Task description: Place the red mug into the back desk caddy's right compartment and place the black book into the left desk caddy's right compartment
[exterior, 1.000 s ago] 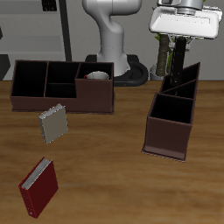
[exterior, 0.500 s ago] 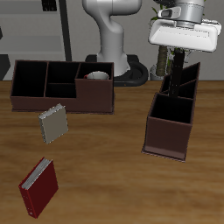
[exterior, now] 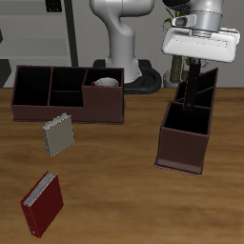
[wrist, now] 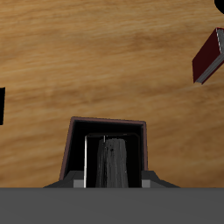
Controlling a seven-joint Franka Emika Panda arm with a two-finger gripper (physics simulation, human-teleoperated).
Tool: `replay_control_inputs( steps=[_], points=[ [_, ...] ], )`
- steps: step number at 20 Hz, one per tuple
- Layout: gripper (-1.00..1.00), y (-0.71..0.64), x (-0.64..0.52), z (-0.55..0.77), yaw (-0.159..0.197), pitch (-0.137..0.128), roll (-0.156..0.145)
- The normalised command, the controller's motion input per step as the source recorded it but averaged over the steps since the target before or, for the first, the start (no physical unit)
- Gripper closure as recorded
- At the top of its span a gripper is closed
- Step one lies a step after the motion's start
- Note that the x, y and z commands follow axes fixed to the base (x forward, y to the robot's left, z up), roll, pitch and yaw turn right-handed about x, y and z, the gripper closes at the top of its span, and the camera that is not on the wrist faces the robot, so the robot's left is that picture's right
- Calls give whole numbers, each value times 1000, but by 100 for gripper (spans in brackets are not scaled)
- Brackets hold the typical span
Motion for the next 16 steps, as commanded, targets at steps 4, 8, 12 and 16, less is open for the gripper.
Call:
replay_control_inputs(
  steps=[4,8,12,16],
  points=[
    [100,-5,75,-241,10,33,0],
    [100,15,69,-368,4,64,12],
    [100,-49,99,-256,9,67,-4],
    [100,-122,77,-159,15,32,-14]
  ],
)
